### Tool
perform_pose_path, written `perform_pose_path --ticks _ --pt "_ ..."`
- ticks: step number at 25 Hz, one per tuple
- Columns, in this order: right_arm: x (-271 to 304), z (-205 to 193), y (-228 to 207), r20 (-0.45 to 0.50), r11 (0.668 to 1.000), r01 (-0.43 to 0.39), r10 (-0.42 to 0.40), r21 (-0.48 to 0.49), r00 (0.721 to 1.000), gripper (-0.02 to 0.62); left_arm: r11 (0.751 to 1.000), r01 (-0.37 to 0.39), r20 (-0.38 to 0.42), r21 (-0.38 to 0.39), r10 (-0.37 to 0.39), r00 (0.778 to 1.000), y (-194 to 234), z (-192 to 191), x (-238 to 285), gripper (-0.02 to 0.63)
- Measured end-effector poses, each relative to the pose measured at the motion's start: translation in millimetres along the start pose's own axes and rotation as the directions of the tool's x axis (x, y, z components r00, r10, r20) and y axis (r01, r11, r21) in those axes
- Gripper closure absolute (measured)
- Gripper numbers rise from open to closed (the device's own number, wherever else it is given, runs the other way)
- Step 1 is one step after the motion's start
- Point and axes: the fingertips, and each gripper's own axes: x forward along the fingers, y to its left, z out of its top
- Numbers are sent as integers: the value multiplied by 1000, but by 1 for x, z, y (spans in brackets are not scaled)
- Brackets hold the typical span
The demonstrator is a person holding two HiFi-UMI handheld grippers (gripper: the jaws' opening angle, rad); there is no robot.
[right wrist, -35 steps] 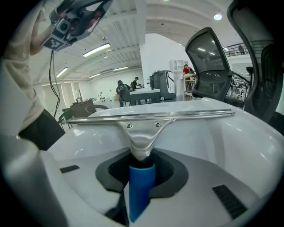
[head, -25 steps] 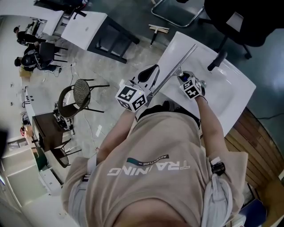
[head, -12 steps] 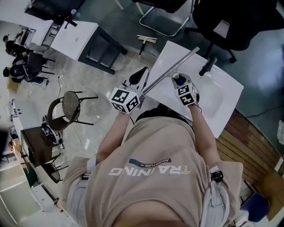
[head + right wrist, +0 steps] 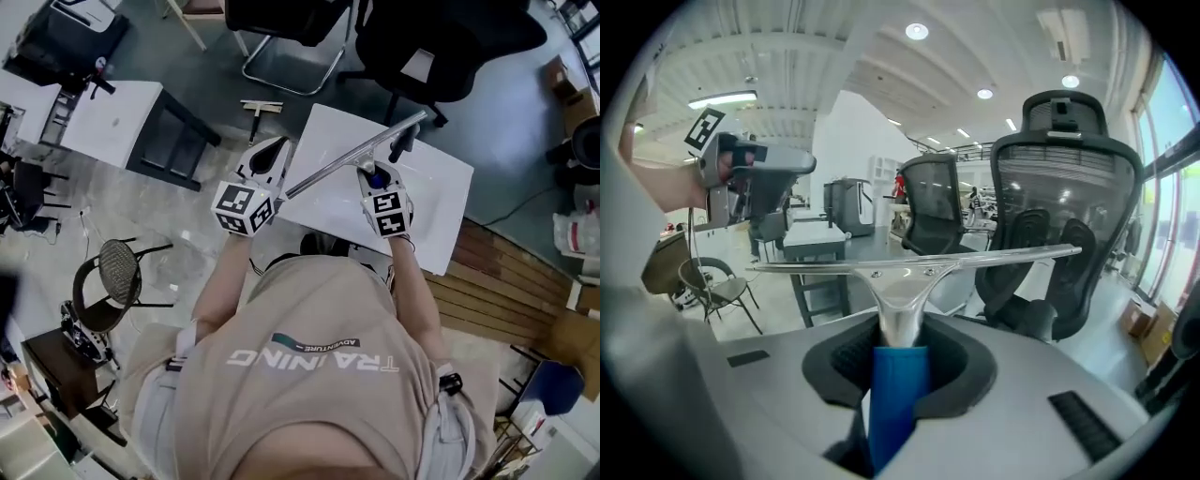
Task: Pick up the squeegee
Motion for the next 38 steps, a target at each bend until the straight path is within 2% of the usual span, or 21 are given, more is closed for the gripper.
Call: perform_pose_path --ticks 4,7,13,19,23,28,38 --pt "-21 8 -18 22 992 103 -105 69 994 509 998 64 11 -7 -64 998 2 1 12 593" --pt "-43 20 -35 54 976 198 -203 95 978 509 993 117 17 -7 -117 993 -1 3 20 594" --pt "-88 56 -68 137 917 367 -388 156 911 509 976 214 52 42 -216 975 -15 23 40 594" --pt "-130 81 -102 190 858 461 -503 226 843 509 952 291 88 94 -299 950 -40 60 66 594" --pt "-153 96 -119 234 836 484 -541 260 808 509 941 313 121 125 -328 937 -58 86 83 594" --pt "-183 113 -140 274 822 505 -566 263 778 509 943 289 166 166 -316 934 -83 120 97 594" --pt "-200 145 -163 326 825 515 -565 233 758 509 963 218 184 160 -246 952 -89 140 110 594"
